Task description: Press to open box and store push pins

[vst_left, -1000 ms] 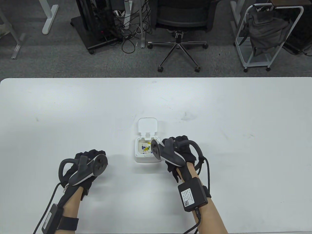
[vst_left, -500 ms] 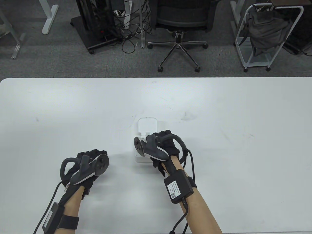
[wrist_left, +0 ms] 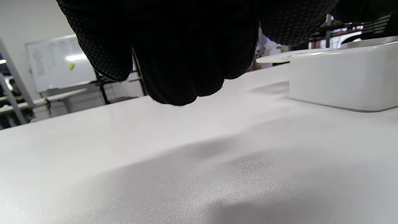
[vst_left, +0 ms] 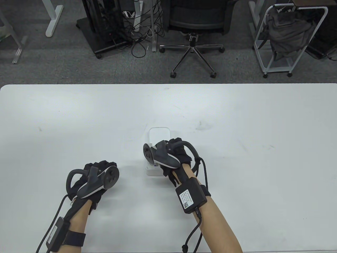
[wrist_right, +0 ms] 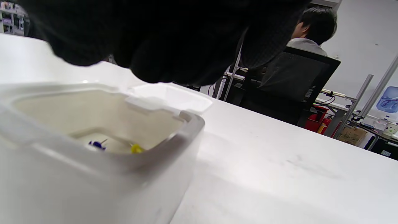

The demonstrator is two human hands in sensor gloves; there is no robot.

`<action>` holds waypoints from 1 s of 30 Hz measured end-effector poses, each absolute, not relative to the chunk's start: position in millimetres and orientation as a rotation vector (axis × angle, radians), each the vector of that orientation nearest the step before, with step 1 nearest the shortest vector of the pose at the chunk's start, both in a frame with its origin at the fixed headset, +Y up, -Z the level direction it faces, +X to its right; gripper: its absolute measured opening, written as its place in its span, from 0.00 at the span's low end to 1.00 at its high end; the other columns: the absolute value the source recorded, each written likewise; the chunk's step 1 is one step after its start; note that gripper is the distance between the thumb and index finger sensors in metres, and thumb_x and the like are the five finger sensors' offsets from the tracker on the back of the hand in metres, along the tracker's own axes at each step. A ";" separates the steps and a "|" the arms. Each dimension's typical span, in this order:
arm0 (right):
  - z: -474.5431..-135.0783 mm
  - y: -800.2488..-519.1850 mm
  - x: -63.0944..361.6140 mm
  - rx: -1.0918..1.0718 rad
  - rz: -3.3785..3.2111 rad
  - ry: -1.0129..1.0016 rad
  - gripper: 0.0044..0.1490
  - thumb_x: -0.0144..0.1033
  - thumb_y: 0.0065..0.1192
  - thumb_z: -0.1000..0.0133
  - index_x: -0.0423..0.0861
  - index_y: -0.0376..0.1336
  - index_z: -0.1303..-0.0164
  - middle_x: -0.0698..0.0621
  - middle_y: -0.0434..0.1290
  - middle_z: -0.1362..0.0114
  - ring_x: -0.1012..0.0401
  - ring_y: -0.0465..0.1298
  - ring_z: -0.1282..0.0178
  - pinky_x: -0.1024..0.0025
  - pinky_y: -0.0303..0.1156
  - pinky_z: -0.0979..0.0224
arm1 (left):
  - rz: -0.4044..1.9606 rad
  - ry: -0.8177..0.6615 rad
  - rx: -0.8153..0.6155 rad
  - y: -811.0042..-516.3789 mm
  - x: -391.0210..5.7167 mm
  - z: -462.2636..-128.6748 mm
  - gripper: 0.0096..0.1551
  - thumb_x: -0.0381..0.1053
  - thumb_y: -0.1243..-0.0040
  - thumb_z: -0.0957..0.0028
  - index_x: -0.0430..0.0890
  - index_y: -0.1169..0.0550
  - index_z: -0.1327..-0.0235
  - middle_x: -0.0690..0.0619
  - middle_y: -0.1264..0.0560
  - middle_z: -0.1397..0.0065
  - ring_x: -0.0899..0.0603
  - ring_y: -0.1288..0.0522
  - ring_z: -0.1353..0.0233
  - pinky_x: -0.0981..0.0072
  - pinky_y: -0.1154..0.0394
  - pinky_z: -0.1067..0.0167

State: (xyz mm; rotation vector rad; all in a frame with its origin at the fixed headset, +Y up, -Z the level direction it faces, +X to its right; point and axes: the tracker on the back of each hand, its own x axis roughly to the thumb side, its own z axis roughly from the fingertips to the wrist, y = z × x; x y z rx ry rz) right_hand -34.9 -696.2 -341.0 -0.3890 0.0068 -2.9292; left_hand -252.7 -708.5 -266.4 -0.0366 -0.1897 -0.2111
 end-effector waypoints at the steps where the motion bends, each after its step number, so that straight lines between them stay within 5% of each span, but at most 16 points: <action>1: -343.2 -695.0 -32.9 -0.380 -2.947 0.004 0.31 0.53 0.62 0.56 0.58 0.63 0.42 0.59 0.77 0.38 0.56 0.80 0.39 0.45 0.68 0.21 | -0.211 -0.190 -0.037 -708.6 -252.7 -266.4 0.29 0.64 0.49 0.47 0.58 0.23 0.33 0.59 0.20 0.29 0.49 0.15 0.36 0.48 0.23 0.27; 13: -377.6 -690.8 5.3 -0.135 -3.255 -0.144 0.33 0.54 0.55 0.52 0.57 0.60 0.36 0.55 0.74 0.31 0.52 0.77 0.33 0.43 0.66 0.21 | -0.205 -0.183 -0.047 -708.7 -254.1 -266.1 0.30 0.64 0.49 0.47 0.58 0.23 0.33 0.58 0.20 0.29 0.49 0.15 0.36 0.48 0.23 0.27; 24: -413.0 -709.4 35.7 0.204 -3.710 -0.506 0.44 0.57 0.49 0.49 0.51 0.49 0.24 0.44 0.58 0.15 0.43 0.64 0.17 0.39 0.58 0.18 | -0.275 -0.170 -0.035 -708.4 -255.7 -265.0 0.29 0.64 0.49 0.47 0.58 0.23 0.33 0.58 0.20 0.30 0.49 0.15 0.36 0.48 0.23 0.27; 30: -423.7 -727.2 42.7 0.305 -3.894 -0.715 0.46 0.59 0.47 0.48 0.49 0.47 0.22 0.38 0.55 0.14 0.39 0.62 0.17 0.37 0.57 0.18 | -0.252 -0.170 -0.047 -709.8 -256.6 -265.6 0.29 0.64 0.49 0.47 0.58 0.23 0.33 0.58 0.20 0.29 0.49 0.15 0.36 0.48 0.23 0.27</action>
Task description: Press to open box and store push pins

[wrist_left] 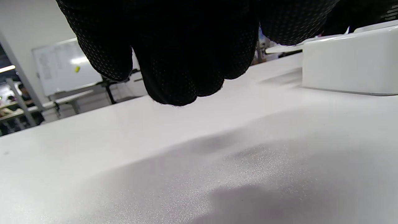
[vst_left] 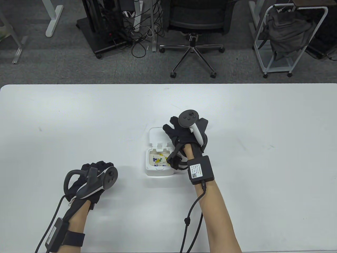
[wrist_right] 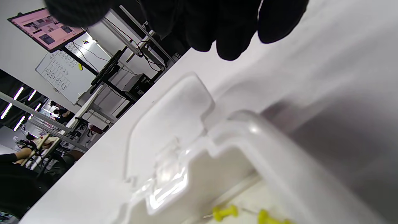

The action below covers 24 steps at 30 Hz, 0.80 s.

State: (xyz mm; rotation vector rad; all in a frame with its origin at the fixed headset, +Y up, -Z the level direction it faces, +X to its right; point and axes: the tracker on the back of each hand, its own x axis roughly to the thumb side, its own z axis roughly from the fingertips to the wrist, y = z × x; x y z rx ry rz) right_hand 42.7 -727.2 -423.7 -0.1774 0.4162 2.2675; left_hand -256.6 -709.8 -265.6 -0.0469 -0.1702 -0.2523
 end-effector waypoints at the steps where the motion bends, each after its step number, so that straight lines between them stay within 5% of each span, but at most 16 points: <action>1: -424.5 -729.6 42.3 -0.174 2.244 0.426 0.47 0.59 0.47 0.48 0.49 0.46 0.21 0.37 0.55 0.14 0.38 0.61 0.17 0.36 0.56 0.19 | -0.249 -0.172 -0.052 -710.3 -256.5 -265.7 0.29 0.64 0.49 0.47 0.58 0.23 0.33 0.58 0.20 0.29 0.49 0.15 0.36 0.48 0.23 0.27; 14: -434.6 -749.2 32.1 -0.168 2.107 0.536 0.50 0.60 0.45 0.48 0.47 0.42 0.20 0.32 0.55 0.15 0.34 0.63 0.20 0.33 0.56 0.20 | -0.255 -0.175 -0.042 -707.3 -255.0 -263.9 0.29 0.64 0.49 0.47 0.58 0.23 0.33 0.58 0.20 0.29 0.49 0.15 0.36 0.48 0.23 0.27; 24: -429.9 -739.4 39.2 -0.131 1.920 0.442 0.49 0.59 0.45 0.47 0.44 0.44 0.21 0.40 0.65 0.22 0.42 0.71 0.27 0.35 0.60 0.22 | -0.271 -0.175 -0.038 -707.2 -254.6 -263.7 0.29 0.64 0.49 0.47 0.58 0.23 0.33 0.58 0.20 0.30 0.49 0.15 0.36 0.48 0.23 0.27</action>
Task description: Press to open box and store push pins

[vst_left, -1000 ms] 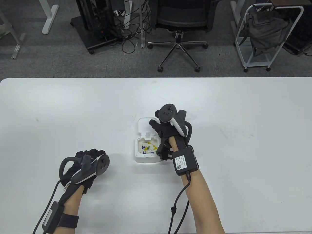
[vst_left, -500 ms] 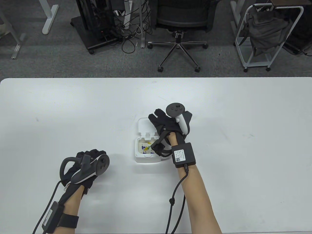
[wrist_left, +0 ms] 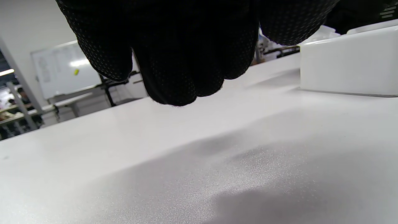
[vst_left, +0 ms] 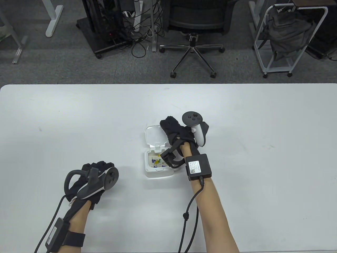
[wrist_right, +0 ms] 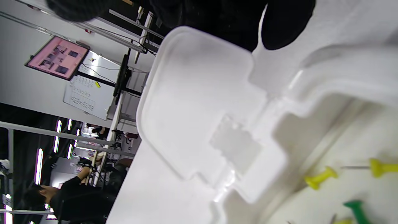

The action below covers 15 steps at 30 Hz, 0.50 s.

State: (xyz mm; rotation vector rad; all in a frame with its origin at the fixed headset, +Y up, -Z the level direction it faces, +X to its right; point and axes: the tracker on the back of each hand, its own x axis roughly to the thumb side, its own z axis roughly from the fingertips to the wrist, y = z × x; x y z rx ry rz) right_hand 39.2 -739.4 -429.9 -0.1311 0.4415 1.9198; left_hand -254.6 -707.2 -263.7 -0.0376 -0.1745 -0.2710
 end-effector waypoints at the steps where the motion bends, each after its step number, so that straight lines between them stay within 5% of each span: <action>1: -429.3 -737.1 40.0 -0.125 1.920 0.426 0.48 0.59 0.46 0.47 0.45 0.45 0.21 0.41 0.66 0.23 0.43 0.72 0.28 0.35 0.60 0.22 | -0.271 -0.174 -0.038 -707.2 -254.7 -263.7 0.29 0.64 0.49 0.47 0.58 0.23 0.33 0.58 0.20 0.29 0.49 0.15 0.36 0.48 0.23 0.27; 8: -421.5 -717.3 41.8 -0.048 1.997 0.376 0.36 0.59 0.46 0.47 0.50 0.63 0.33 0.45 0.74 0.31 0.45 0.75 0.33 0.34 0.62 0.24 | -0.263 -0.171 -0.041 -707.5 -254.9 -263.8 0.29 0.64 0.49 0.47 0.58 0.23 0.33 0.58 0.20 0.29 0.49 0.15 0.36 0.48 0.23 0.27; 15: -400.4 -694.4 35.7 0.103 2.233 0.240 0.34 0.57 0.47 0.47 0.50 0.67 0.38 0.47 0.75 0.32 0.44 0.74 0.33 0.35 0.62 0.24 | -0.268 -0.170 -0.047 -707.8 -254.4 -264.6 0.29 0.64 0.49 0.47 0.58 0.23 0.33 0.58 0.20 0.29 0.49 0.15 0.36 0.48 0.23 0.27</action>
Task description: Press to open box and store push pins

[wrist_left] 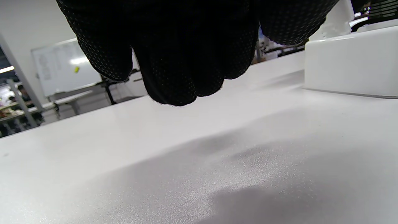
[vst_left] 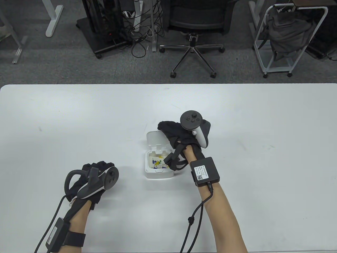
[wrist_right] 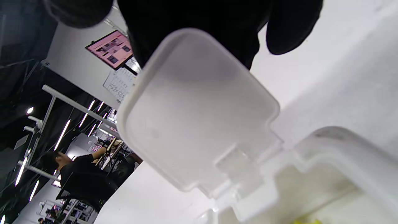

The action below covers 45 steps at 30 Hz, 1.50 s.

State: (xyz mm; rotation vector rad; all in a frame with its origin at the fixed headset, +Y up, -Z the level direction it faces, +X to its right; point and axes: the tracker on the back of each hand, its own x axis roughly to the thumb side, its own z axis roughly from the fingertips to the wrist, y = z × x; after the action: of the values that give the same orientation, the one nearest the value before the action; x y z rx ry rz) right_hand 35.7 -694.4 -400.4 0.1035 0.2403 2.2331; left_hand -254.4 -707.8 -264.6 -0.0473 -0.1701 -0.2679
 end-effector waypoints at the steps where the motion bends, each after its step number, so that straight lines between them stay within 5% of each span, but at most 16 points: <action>1: -395.6 -691.6 34.5 0.135 2.299 0.213 0.34 0.58 0.48 0.47 0.51 0.67 0.38 0.47 0.75 0.32 0.45 0.75 0.33 0.37 0.65 0.25 | -0.270 -0.169 -0.049 -707.7 -254.3 -264.8 0.30 0.64 0.49 0.47 0.58 0.23 0.33 0.58 0.20 0.29 0.49 0.15 0.36 0.48 0.23 0.27; 14: -327.4 -678.0 11.4 0.552 2.701 -0.119 0.33 0.55 0.47 0.48 0.52 0.65 0.36 0.48 0.72 0.27 0.45 0.72 0.28 0.36 0.63 0.23 | -0.302 -0.142 -0.077 -709.8 -252.0 -265.1 0.30 0.64 0.49 0.46 0.59 0.24 0.32 0.57 0.20 0.29 0.48 0.15 0.36 0.47 0.24 0.27; 20: -305.9 -698.2 0.8 0.715 2.860 -0.073 0.34 0.57 0.47 0.49 0.53 0.65 0.37 0.49 0.72 0.26 0.46 0.73 0.28 0.37 0.64 0.24 | -0.301 -0.156 -0.085 -710.3 -248.9 -265.0 0.30 0.64 0.50 0.46 0.59 0.24 0.32 0.57 0.20 0.29 0.48 0.15 0.36 0.47 0.24 0.26; 25: -302.9 -720.7 -8.6 0.725 2.951 0.034 0.28 0.54 0.50 0.48 0.56 0.65 0.40 0.50 0.69 0.25 0.47 0.71 0.27 0.37 0.64 0.23 | -0.297 -0.168 -0.084 -710.3 -246.6 -265.7 0.30 0.64 0.50 0.46 0.59 0.24 0.32 0.58 0.20 0.28 0.48 0.15 0.35 0.47 0.24 0.26; 34: -301.4 -728.8 -7.8 0.729 2.951 -0.122 0.25 0.54 0.52 0.48 0.57 0.65 0.44 0.56 0.71 0.29 0.51 0.72 0.29 0.39 0.64 0.22 | -0.291 -0.169 -0.085 -711.1 -247.7 -266.2 0.30 0.64 0.50 0.46 0.59 0.24 0.32 0.57 0.20 0.29 0.48 0.15 0.36 0.47 0.24 0.26; 45: -294.7 -710.9 16.5 0.626 2.820 0.135 0.30 0.53 0.51 0.47 0.55 0.64 0.37 0.50 0.67 0.21 0.45 0.68 0.22 0.36 0.63 0.23 | -0.287 -0.174 -0.085 -712.7 -246.7 -266.4 0.30 0.64 0.50 0.47 0.59 0.24 0.32 0.58 0.20 0.28 0.49 0.15 0.36 0.47 0.24 0.26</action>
State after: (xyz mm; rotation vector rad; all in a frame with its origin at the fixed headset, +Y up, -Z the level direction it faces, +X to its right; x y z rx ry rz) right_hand 16.5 -710.9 -294.7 0.6261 0.1352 2.8204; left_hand -246.7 -712.7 -266.4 -0.0846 -0.1736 -0.2874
